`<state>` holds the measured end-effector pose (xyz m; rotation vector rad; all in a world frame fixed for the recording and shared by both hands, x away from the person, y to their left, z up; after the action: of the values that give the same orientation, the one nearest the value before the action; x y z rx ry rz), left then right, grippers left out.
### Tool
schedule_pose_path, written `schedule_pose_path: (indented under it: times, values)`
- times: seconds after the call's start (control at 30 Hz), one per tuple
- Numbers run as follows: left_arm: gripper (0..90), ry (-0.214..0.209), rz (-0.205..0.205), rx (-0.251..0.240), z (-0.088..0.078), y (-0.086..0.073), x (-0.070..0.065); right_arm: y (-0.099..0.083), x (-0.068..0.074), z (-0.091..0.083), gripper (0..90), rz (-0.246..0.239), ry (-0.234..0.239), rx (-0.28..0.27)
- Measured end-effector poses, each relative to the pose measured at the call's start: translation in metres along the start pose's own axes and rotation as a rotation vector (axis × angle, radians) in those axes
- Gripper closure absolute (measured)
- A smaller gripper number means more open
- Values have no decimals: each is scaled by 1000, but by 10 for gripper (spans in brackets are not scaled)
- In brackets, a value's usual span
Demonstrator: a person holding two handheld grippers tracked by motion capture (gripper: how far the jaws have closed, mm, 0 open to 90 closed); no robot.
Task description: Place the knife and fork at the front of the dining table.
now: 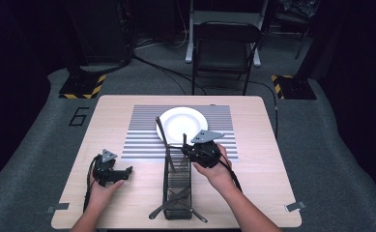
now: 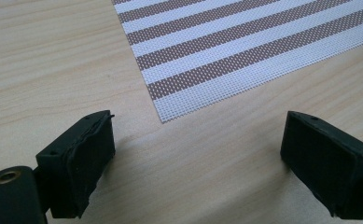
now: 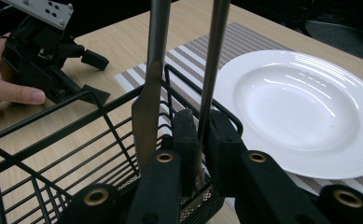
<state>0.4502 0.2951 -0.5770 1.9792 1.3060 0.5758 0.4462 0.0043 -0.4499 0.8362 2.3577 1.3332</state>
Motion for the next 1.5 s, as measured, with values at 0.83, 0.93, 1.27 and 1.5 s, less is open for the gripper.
schedule_pose_path:
  times: [0.83, 0.93, 1.27, 1.5]
  values:
    - [96, 0, -1, 0, 0, 0, 0, 1, 6, 3, 866, -31, -23, 13]
    - [96, 0, 0, 0, 0, 0, 0, 6, 7, -2, 866, -43, -26, 1]
    - [96, 0, 0, 0, 0, 0, 0, 25, 13, -18, 866, -45, -4, -21]
    - [96, 0, 0, 0, 0, 0, 0, 40, 20, -31, 866, -73, -2, -35]
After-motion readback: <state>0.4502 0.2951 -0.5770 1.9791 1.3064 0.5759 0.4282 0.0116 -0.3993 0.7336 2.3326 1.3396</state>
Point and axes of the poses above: each handheld gripper's, and its own axes: z roughly forward along the jaws, y roughly out of its top, x roughly to its left, the point moved 7 cm from there along z, roughly forward along the jaws, and after that the axes turned 1 degree about -x, right-handed, at the moved point
